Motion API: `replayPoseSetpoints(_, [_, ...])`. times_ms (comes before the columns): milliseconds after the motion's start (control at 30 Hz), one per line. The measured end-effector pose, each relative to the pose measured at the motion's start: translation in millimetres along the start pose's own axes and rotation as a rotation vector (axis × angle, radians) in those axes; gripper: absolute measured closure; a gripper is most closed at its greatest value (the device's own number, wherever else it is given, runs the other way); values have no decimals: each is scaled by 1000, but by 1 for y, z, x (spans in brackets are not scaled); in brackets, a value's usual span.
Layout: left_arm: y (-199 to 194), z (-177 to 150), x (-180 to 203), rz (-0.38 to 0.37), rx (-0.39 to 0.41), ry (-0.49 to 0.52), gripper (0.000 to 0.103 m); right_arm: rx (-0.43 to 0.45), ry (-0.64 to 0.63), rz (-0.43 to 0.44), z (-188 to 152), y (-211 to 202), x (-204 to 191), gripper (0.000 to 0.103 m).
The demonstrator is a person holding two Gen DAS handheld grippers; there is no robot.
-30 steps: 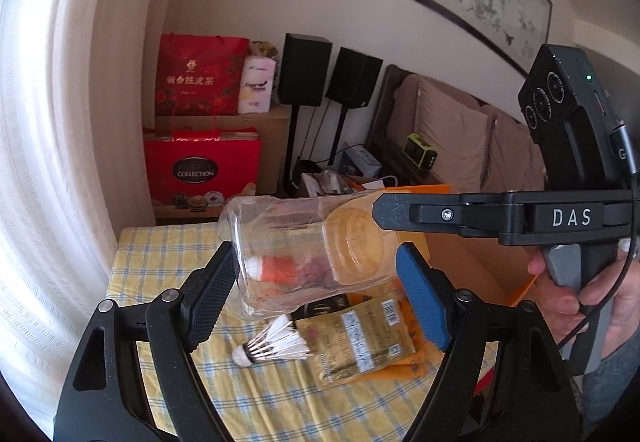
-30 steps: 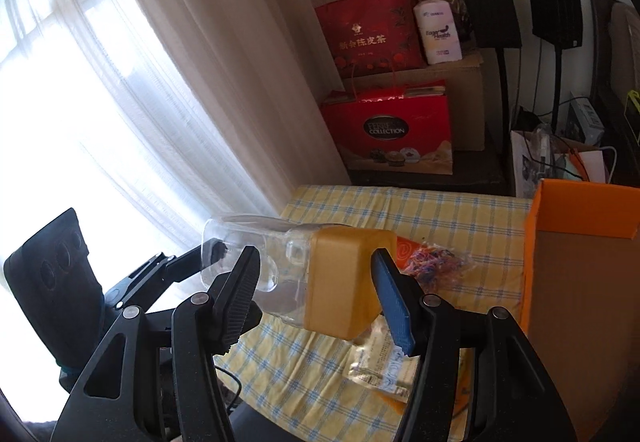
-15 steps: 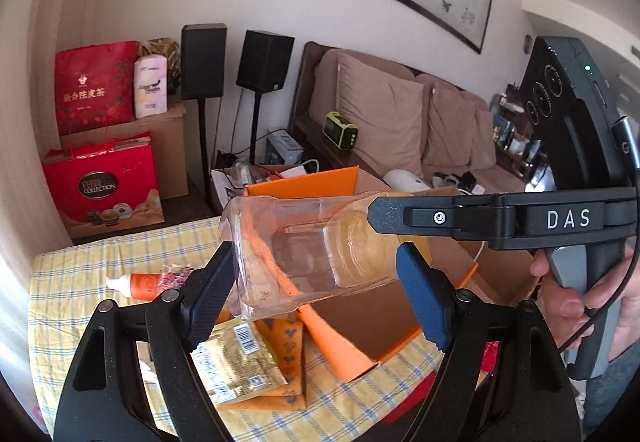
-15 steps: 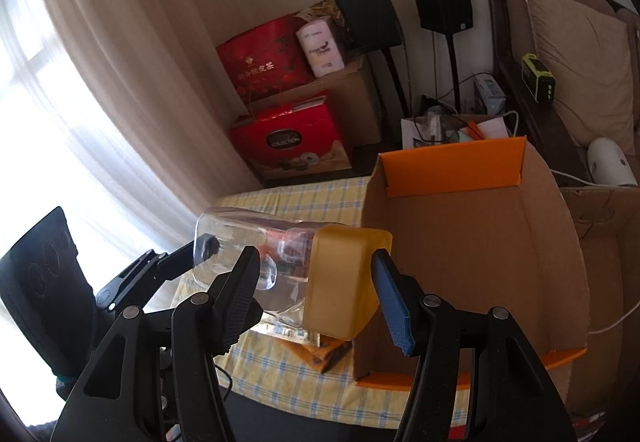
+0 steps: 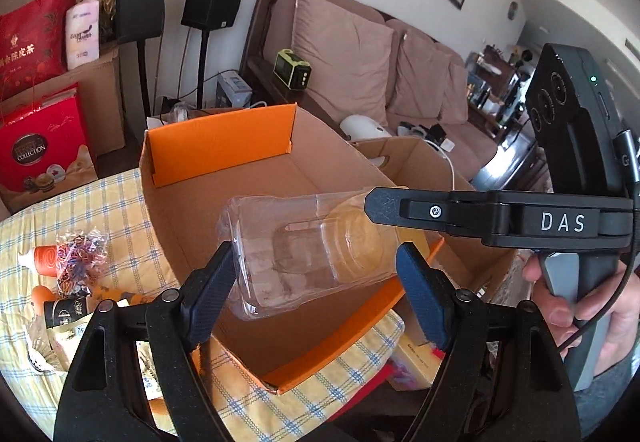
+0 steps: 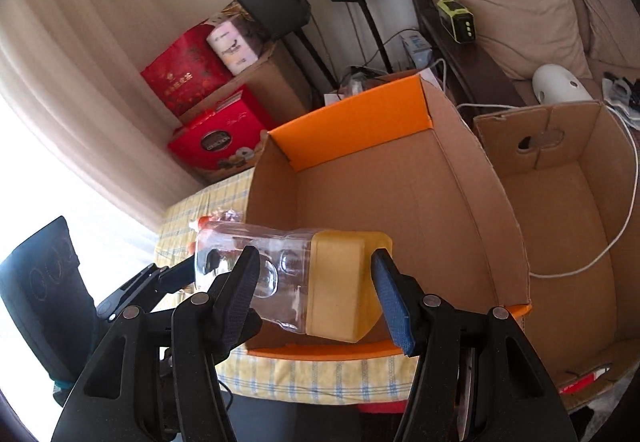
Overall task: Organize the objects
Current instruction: 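Carry the plastic box over the orange cardboard box with the left tool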
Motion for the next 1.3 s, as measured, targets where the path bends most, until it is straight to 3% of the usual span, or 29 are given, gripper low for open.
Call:
replayPoseSetpoints(333, [43,-24,15,47,-140,31,25,-83,75,-38,-9,30,41,43])
replayPoseSetpoints(667, [74,-33,-2,61,-217,-34,25,-110,121,-54,-3,63,58,43])
replayPoseSetpoints(933, [83,-26,-22,114,-198,-29,25,-32,155,-41,9,69,63,41])
replayPoseSetpoints(1133, [71,-24,-38,125,-147,-14,23,22,54,-93,11,52,57,41])
replayPoseSetpoints(1233, [70,-28,-36,139,-167,32,29,8,22,-87,4,48,54,50])
replayPoseSetpoints(1300, [70,-35,-33,127,-179,63,42,-3,3,-72,-1,48,53,51])
Point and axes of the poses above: each gripper's, at about its wrist camera, not at the fingertips, and y roughly the way its jaws point, x to its right, z to its top, the point moved 6 cm from there along y, roughly the way its jaws point, and after that the axes turned 7 degrees about x, right-handed, at the moved point
